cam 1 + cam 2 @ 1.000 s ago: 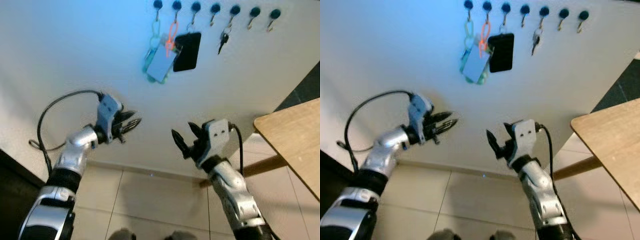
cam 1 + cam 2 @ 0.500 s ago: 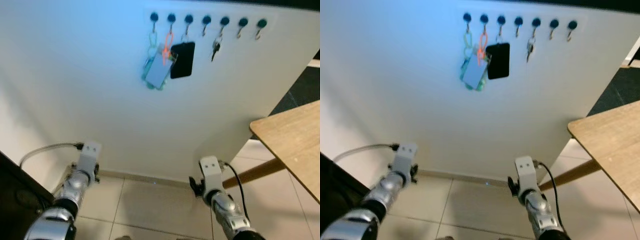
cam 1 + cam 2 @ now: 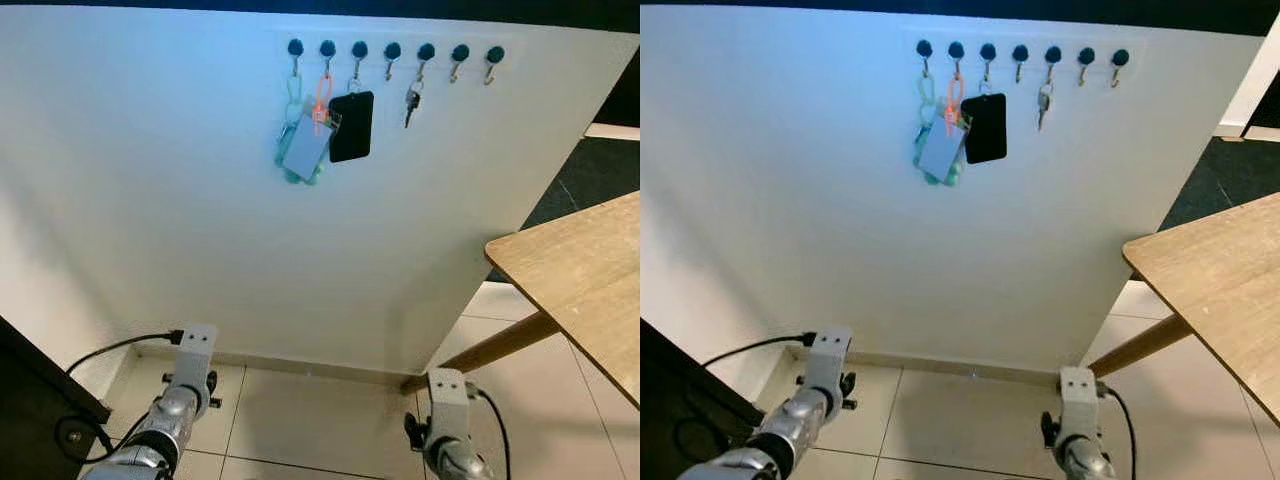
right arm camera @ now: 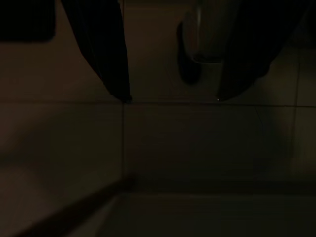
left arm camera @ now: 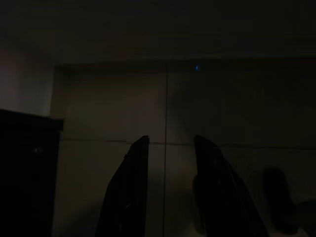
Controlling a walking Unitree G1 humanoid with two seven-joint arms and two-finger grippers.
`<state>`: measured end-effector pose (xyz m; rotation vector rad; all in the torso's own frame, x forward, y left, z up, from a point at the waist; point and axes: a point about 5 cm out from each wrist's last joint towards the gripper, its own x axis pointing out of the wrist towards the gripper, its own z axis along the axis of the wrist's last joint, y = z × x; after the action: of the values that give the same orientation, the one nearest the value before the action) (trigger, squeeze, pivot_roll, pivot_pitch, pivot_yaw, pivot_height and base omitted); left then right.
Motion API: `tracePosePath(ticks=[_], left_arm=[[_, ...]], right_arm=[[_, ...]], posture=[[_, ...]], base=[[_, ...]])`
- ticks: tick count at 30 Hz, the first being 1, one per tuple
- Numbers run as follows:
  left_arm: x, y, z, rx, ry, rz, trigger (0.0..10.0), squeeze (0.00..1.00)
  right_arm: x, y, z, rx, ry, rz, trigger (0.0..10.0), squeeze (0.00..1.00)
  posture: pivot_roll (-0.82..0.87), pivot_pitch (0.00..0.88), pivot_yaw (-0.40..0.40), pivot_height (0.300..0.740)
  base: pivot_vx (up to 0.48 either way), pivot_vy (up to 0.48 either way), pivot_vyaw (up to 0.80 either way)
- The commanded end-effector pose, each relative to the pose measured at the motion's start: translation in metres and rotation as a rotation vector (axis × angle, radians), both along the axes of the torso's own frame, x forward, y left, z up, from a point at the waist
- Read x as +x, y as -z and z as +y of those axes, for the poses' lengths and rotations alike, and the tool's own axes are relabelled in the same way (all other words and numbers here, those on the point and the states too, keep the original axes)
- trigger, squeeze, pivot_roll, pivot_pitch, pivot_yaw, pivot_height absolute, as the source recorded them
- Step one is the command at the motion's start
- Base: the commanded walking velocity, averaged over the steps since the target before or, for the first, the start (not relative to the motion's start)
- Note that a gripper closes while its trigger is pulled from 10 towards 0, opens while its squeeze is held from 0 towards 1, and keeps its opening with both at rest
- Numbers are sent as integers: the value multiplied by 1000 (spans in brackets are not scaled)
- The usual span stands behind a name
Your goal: Hang keys on a hook
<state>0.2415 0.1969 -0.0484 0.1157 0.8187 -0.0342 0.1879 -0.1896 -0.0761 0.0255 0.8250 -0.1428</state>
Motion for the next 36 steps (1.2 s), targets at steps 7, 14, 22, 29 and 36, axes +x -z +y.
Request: tracePosePath(ticks=[7, 14, 22, 29, 36], left_arm=[[-13, 10, -6, -29, -7, 58, 10000, 0], [-11, 8, -5, -23, -15, 16, 10000, 0], [-6, 4, -8, -35, 15, -28, 10000, 0], [-1, 0, -8, -40, -1, -63, 10000, 0], [0, 0, -8, -29, -1, -62, 10000, 0]], right_arm=[[-4, 1, -4, -19, 50, -10, 10000, 0], [-1, 0, -6, -20, 53, -29, 10000, 0], [2, -2, -6, -17, 56, -43, 10000, 0], [4, -3, -5, -24, 43, -54, 10000, 0], [5, -4, -4, -22, 39, -67, 10000, 0]], posture=[[24, 31, 11, 740], [27, 31, 5, 740], [25, 29, 8, 740], [26, 29, 7, 740], [27, 29, 7, 740]], base=[[0, 0, 0], [0, 0, -716], [0, 0, -800], [0, 0, -800], [0, 0, -800]])
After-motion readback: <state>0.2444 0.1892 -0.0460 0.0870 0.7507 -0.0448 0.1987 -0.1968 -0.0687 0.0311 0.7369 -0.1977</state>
